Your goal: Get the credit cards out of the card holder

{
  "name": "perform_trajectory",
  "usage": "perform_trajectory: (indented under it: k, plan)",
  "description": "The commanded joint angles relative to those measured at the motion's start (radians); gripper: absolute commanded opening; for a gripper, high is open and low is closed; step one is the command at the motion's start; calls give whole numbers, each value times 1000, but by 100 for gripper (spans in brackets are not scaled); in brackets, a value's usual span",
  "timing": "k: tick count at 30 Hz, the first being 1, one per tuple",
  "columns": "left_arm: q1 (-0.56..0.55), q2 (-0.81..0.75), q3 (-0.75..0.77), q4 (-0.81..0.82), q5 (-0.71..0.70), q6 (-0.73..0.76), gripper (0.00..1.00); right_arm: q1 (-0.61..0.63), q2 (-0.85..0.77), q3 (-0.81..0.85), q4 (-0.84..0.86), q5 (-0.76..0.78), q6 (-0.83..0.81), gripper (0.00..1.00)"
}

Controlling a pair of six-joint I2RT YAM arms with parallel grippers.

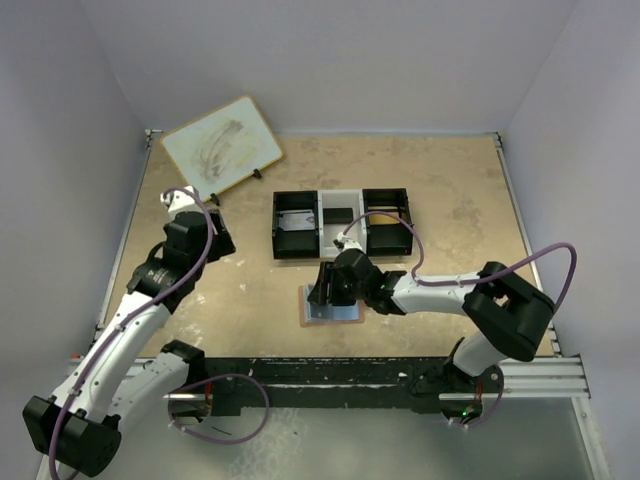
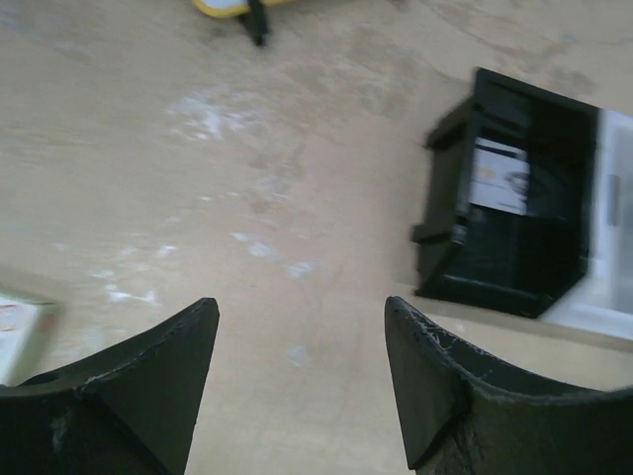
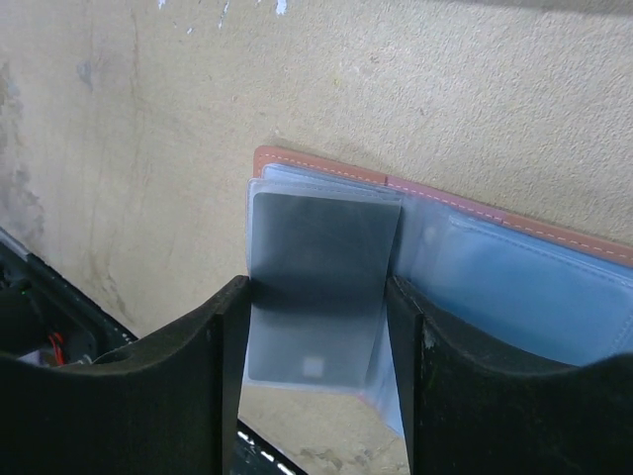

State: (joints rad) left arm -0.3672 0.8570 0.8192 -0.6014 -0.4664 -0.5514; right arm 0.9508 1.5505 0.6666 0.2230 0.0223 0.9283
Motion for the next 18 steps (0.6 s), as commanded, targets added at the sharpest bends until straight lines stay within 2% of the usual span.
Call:
perform_trajectory:
  k: [1, 4, 6, 13, 18]
  plan:
    - [1, -58, -102, 186, 391, -132, 65, -7, 18, -54, 61, -73, 27, 57]
    - [-6, -97, -238, 339, 603, -242, 63, -10, 13, -79, 83, -75, 40, 56]
    - [-36, -106, -285, 380, 653, -281, 63, -14, 10, -92, 98, -82, 45, 56]
    - [-337, -75, -387, 507, 517, -387, 62, -23, 14, -106, 122, -92, 54, 56]
    - [-488, -22, -459, 608, 433, -450, 59, -26, 16, -101, 110, -85, 52, 56]
